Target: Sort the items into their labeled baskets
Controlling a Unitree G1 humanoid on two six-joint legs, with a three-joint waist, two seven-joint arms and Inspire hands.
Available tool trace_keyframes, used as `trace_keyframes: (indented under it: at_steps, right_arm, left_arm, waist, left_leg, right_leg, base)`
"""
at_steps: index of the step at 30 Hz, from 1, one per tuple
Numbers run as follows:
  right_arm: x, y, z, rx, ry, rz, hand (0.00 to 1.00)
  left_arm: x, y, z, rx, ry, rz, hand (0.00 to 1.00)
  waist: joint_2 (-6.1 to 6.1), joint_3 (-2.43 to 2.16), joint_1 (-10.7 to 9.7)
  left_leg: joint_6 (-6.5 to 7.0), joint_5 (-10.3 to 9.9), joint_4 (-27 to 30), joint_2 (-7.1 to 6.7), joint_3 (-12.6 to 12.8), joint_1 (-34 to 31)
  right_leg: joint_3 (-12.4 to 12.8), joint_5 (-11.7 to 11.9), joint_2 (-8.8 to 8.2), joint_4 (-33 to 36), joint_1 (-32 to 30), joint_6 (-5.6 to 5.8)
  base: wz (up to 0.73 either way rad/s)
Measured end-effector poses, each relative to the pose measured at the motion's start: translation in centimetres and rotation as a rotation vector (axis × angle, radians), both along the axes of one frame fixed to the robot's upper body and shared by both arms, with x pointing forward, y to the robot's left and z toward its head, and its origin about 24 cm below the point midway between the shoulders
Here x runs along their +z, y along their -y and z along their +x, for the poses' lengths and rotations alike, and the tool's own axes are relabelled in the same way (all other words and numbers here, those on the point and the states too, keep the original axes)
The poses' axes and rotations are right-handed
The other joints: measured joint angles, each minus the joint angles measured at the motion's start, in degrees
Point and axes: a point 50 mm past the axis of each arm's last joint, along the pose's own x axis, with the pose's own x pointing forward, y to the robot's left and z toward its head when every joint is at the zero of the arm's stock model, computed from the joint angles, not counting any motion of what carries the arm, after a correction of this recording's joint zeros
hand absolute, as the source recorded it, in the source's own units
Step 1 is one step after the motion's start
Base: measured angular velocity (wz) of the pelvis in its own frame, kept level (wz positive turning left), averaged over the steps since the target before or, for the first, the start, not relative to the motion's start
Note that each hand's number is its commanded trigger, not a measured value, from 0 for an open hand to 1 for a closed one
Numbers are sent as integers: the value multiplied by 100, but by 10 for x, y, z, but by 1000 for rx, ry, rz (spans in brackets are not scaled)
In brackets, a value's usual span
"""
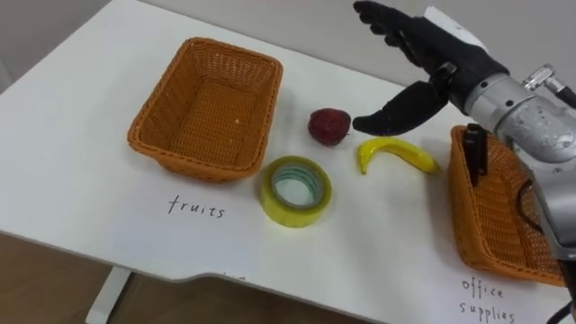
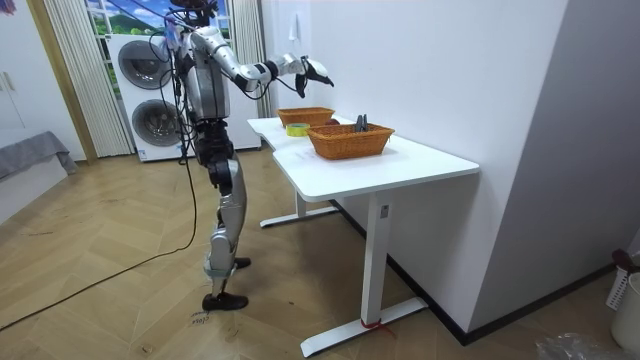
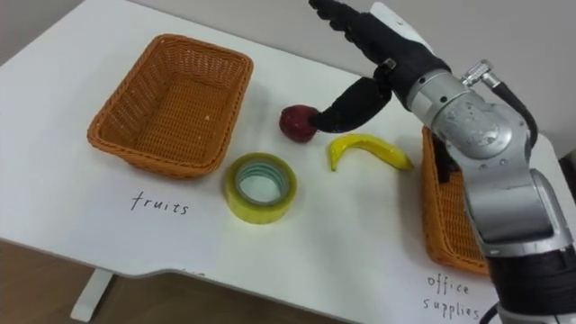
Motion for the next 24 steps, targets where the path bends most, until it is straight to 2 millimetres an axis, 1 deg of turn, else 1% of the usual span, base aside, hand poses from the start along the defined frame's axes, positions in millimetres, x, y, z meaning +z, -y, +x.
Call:
trace_keyframes:
  at_steps: [1, 3, 6, 11, 15, 19, 20, 24]
  right_arm:
    - [-5, 2, 2, -9, -22, -1, 0]
    - [-11, 4, 3, -18, -50, -5, 0]
    - [-12, 3, 3, -14, -66, -8, 0]
    - [-18, -4, 2, 26, -100, -11, 0]
    - [-25, -15, 1, 67, -131, 0, 0]
    - [-42, -21, 4, 57, -206, 56, 0]
    - [-44, -22, 4, 57, -216, 65, 0]
    - [-56, -24, 5, 52, -276, 118, 0]
  left_arm:
    - [0, 0, 4, -5, 7, 1, 0]
    - [1, 0, 6, -21, 7, 2, 0]
    - [1, -1, 6, -23, 5, 6, 0]
    - [1, -1, 10, -30, 8, 7, 0]
    - [1, 1, 12, -42, 0, 6, 0]
    - [1, 0, 14, -41, -3, 10, 0]
    - [1, 1, 14, -42, -4, 10, 0]
    - [-1, 5, 14, -69, -29, 12, 0]
  waist:
    - [-17, 24, 19]
    - [-30, 25, 63]
    - [-22, 31, 77]
    - [-10, 39, 92]
    - [35, 73, 132]
    - [90, 108, 186]
    - [99, 111, 190]
    - [129, 91, 214]
  left_leg:
    - [-2, 1, 5, 0, -12, -8]
    - [-2, 1, 6, -1, -13, -15]
    - [-3, 1, 3, -2, -37, -30]
    - [-10, 5, 21, -3, -97, -76]
    - [-10, 5, 46, -6, -101, -84]
    - [-10, 5, 76, -9, -103, -109]
    - [-11, 4, 82, -10, -104, -120]
    - [-13, 6, 117, -15, -113, -218]
  right_leg:
    - [-6, 0, 1, 0, -2, 0]
    - [-7, 0, 2, 0, -7, 0]
    - [-45, 0, 2, 0, -7, 0]
    - [-108, 0, 8, -1, -22, 0]
    - [-76, 0, 8, -2, -22, 0]
    - [-77, 0, 8, -2, -24, 0]
    - [-79, 0, 8, -2, -29, 0]
    - [-94, 1, 8, -2, -101, -1]
  base:
    - [7]
    - [2]
    - [3]
    - [6]
    - [1]
    - [0]
    - [0]
    - [0]
